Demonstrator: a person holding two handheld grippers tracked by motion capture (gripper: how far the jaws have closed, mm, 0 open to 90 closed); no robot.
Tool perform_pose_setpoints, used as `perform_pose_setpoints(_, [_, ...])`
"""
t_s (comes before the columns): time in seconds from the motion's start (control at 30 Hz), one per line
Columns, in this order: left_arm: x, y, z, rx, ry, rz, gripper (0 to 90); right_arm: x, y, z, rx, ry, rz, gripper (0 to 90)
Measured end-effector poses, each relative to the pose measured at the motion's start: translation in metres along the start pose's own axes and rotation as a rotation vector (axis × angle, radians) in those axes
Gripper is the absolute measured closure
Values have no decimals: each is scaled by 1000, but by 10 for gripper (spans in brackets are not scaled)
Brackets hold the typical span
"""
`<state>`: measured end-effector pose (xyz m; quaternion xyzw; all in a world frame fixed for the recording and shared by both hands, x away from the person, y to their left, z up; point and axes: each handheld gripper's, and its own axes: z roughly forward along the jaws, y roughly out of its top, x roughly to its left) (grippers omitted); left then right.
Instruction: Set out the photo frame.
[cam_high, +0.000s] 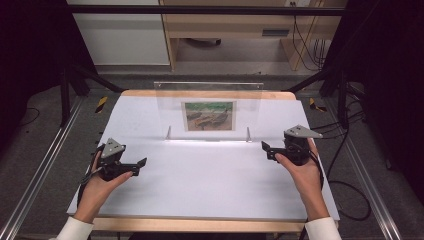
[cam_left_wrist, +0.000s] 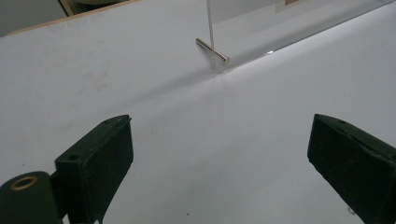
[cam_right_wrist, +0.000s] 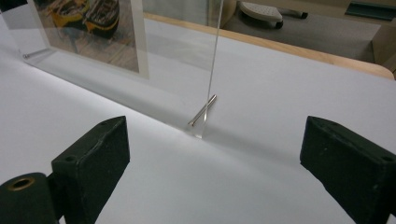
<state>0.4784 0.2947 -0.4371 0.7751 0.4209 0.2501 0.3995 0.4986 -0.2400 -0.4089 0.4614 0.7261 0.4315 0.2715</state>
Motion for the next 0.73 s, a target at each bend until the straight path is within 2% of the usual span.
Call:
perform_pose_setpoints(0.27, [3,-6,-5,13,24,28,60,8,-22,-6,49,-5,-20,78])
perform_pose_setpoints(0.4, [5,-9,-9,19,31,34,60,11,-37,-6,90,-18,-25,76])
perform_pose_setpoints(0.53, [6,-12,-10,40,50,39,60,13,-50,-2,154,-30,-36,75])
perform_pose_setpoints(0.6, [5,-14,-8,52,50,37,60,15,-54,0,169,-33,-54,74])
perform_pose_setpoints(0.73, [4,-15,-6,68,59,38,62,15,-56,2,165,-52,-41,72])
